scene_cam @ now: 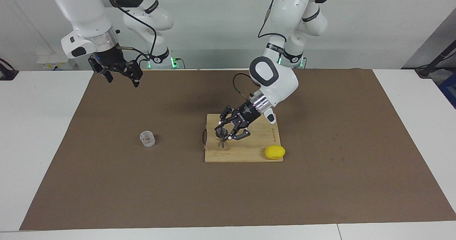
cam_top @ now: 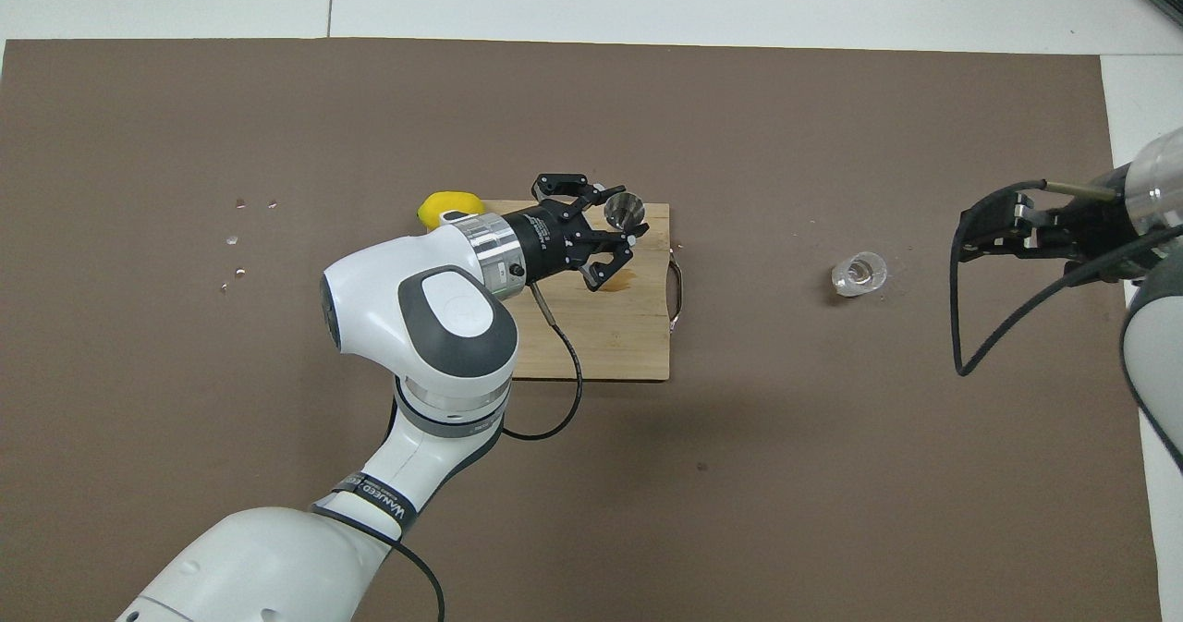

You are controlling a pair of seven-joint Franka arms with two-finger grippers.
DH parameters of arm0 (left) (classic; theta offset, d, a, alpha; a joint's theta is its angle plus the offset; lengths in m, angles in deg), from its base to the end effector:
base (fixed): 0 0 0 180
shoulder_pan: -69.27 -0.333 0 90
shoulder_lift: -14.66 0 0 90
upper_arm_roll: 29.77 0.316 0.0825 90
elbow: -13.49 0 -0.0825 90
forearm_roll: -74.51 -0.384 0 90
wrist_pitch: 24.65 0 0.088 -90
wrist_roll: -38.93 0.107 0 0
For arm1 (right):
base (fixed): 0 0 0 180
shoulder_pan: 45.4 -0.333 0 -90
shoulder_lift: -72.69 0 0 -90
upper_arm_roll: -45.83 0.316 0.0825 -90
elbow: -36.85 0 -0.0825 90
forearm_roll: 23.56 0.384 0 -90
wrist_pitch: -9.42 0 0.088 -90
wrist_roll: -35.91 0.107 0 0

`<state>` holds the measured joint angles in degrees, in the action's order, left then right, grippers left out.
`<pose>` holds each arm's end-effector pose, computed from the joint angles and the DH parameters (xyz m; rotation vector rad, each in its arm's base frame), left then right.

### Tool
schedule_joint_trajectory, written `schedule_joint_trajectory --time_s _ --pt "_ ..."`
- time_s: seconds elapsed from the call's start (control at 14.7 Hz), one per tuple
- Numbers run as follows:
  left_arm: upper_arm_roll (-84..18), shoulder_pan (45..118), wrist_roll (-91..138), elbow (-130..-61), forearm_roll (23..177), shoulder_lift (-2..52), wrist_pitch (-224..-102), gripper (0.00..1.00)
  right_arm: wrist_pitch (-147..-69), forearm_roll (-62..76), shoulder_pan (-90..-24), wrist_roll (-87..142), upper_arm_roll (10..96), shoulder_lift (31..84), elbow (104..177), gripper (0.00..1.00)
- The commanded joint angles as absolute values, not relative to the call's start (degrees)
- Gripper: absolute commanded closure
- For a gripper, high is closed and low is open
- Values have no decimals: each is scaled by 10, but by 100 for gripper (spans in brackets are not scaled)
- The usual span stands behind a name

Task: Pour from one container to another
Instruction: 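Lower the metal cup onto the board while the right gripper reaches out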

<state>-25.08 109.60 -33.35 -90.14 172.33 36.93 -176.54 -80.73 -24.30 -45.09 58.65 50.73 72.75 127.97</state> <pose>0.5522 -0.3685 0.3548 1.1062 1.8591 -0.7592 0.5523 0.0430 0.6161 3.0861 -0.4927 -0.0193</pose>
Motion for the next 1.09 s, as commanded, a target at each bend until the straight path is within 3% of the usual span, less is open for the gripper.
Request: schedule_joint_trajectory --time_s 0.0,0.54,0.81,0.88,0.95,1.02 --pt "-249 1109 -335 -880 1735 388 -1790 100 -824 -239 -450 693 511 724 1279 0" --pt "-250 1115 -337 -896 1736 388 -1801 100 -858 -188 -437 932 511 688 1282 0" --pt "-250 1116 -338 -906 1736 387 -1801 100 -922 -130 -409 1021 510 673 1323 0" --pt "-250 1116 -338 -906 1736 387 -1801 66 -924 -116 -400 1028 509 657 1321 0" --pt "-250 1115 -338 -906 1736 387 -1801 1 -927 -99 -385 1036 510 644 1321 0" --pt "-250 1112 -340 -906 1736 387 -1800 0 -927 -79 -372 1037 509 628 1320 0"
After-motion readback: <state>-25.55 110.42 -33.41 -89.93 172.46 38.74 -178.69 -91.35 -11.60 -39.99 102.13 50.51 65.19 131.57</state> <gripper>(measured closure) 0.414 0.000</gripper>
